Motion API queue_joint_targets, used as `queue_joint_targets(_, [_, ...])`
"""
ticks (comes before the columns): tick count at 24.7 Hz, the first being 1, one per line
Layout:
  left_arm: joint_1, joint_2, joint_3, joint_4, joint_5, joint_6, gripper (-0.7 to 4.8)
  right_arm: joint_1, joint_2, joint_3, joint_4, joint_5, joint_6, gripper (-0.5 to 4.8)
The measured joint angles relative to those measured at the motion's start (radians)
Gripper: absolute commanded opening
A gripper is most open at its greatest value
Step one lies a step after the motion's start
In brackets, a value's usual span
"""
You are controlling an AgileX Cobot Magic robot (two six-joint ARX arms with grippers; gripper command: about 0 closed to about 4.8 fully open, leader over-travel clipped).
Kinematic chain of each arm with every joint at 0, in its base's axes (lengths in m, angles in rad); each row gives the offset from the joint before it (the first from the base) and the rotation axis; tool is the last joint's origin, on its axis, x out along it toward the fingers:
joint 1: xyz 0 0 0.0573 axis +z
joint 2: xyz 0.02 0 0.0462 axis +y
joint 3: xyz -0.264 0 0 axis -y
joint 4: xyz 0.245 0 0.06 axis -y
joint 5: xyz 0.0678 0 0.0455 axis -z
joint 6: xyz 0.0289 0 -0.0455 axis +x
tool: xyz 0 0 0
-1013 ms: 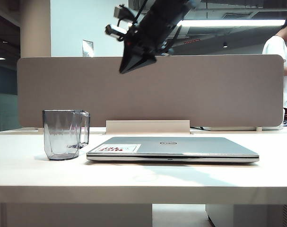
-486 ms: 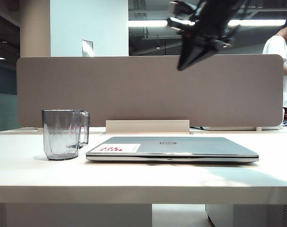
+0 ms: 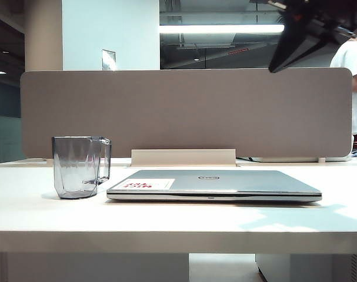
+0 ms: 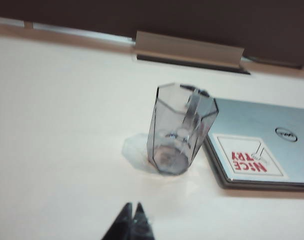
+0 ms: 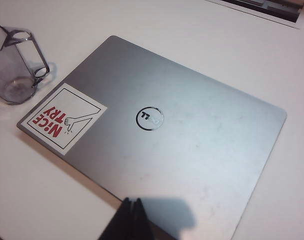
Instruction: Pick up the water cup and place it on the left side of the laptop.
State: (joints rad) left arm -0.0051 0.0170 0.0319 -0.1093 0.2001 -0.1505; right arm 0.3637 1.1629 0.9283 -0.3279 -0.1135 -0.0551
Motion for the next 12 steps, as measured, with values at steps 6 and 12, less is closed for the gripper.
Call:
queue_joint_targets(6, [0.000,0.052,0.066,0.011,0.005,0.000,-0.06,0.000,-0.145,-0.133,-0.002,0.000,0.033,-0.06])
queue_joint_targets(12, [0.000,0.236,0.170,0.025,0.024,0.103,-0.06,0.000,-0.288,-0.214,-0.002,0.000,0.087,-0.06])
